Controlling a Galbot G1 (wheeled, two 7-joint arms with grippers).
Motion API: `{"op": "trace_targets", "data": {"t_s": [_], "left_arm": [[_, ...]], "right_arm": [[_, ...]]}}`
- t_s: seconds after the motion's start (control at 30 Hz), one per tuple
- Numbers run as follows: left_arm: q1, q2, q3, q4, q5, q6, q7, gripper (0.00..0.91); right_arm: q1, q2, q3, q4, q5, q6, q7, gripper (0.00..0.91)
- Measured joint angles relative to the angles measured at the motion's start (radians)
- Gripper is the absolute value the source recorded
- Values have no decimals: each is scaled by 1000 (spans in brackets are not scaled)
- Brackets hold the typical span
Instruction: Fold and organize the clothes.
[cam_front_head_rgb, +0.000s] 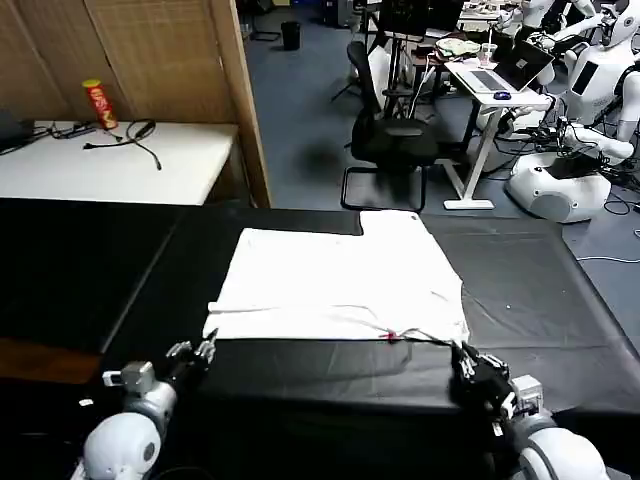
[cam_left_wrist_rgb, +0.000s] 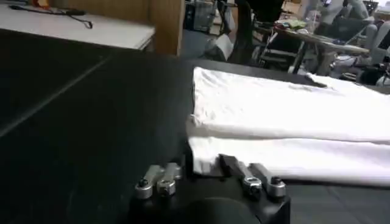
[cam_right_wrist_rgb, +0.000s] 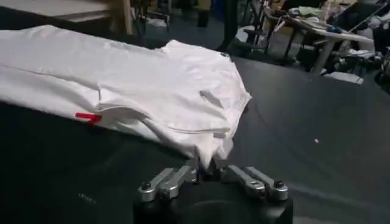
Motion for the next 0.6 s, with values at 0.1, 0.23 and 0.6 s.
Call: {"op": "trace_targets", "data": {"t_s": [0.1,0.23,0.6], "left_arm": [[1,4,0,-3,-2,0,0,0],[16,17,0,-22,46,7,-8,0],[114,103,-50,-118,115,44,-20,0]], "right_arm": [[-3,-5,8,13,18,-26,22,10],[-16,-17,25,40,80,-86,60,0],[-134,0,106,191,178,-224,113,0]]}}
